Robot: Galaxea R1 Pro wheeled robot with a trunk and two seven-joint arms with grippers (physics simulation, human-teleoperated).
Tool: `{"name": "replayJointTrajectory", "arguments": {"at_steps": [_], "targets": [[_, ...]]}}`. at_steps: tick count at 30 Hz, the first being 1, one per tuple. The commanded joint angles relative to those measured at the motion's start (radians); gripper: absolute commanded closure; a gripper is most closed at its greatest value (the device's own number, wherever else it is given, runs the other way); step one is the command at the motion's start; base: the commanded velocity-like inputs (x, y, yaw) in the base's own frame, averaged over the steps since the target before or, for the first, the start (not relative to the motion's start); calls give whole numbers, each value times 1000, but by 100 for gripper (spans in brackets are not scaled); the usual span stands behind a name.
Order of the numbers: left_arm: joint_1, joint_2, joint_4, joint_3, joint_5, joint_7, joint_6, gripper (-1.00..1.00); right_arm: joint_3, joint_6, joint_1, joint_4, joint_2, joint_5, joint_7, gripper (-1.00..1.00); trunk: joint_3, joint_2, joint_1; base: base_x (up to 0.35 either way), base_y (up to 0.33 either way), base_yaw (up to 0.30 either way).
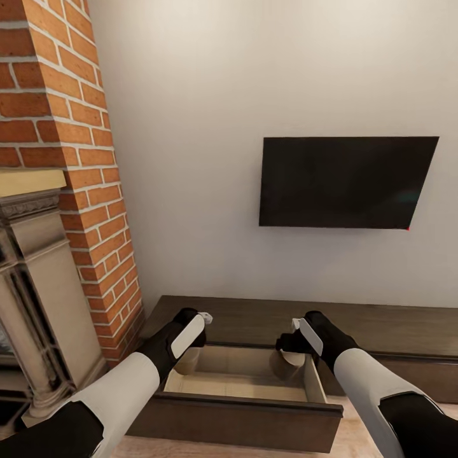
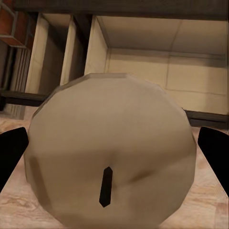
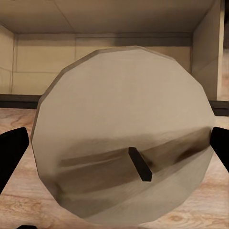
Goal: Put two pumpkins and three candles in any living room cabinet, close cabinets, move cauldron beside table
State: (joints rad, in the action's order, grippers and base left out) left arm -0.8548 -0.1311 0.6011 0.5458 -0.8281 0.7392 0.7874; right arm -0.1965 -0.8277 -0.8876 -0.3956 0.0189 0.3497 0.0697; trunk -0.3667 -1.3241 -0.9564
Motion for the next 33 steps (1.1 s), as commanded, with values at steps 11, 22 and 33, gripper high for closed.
{"name": "replayJointTrajectory", "arguments": {"at_steps": [11,22,33], "targets": [[-1,1,18,5,-9,8,1,100,-8,-4,-1,-2,1,11,7,100,-11,-22,-12,0,-1,0],[0,1,19,5,-9,6,0,100,-9,-3,-1,-2,1,11,6,100,-45,-99,-54,0,0,0],[-1,1,19,5,-9,5,0,100,-9,-3,-1,-2,1,11,7,100,-80,-176,-96,0,0,0]]}}
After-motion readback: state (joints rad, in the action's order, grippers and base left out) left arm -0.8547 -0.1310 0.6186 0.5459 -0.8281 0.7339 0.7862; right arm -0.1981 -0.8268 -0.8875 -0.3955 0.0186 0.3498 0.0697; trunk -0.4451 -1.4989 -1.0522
